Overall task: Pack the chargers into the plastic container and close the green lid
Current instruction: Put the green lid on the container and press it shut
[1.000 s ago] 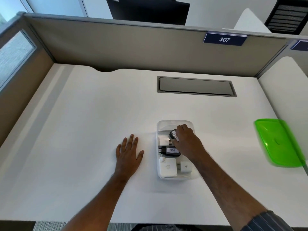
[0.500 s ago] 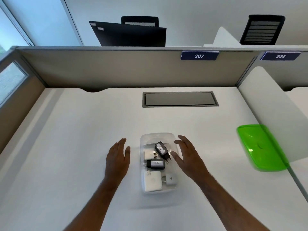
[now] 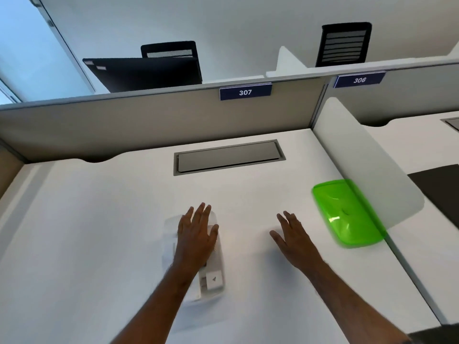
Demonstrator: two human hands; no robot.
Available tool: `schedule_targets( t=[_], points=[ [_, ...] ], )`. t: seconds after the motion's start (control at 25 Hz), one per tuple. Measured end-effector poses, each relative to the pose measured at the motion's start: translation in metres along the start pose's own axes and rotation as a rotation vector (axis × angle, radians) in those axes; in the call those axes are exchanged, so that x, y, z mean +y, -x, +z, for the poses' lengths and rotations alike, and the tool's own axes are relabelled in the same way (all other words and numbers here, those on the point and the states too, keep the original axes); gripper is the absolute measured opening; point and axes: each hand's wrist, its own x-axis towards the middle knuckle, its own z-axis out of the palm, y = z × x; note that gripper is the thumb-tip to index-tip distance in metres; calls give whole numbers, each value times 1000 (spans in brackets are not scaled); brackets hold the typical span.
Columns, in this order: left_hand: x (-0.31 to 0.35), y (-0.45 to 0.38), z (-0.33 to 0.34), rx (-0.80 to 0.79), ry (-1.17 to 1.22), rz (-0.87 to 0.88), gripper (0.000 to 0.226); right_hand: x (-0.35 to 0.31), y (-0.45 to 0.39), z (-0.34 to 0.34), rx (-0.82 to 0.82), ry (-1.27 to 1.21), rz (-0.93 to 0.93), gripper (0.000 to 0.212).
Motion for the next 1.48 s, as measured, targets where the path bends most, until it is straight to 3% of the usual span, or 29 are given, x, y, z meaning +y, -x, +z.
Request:
schedule_targets(
  t=[0.44,0.92,1.16,1.48],
  points=[
    [127,-25,77,-180,-23,130,64,131,18,-46,69,23,158,64],
    [241,-45,146,-419,71,202,70,204,26,-72,70,33,338,68],
    [299,-55,171,-611,505,-104,76,216,34,-65,56,-42,380,61],
    [323,-69,178,-514,1186,-662,66,216,39,-54,45,-99,348,59]
  ],
)
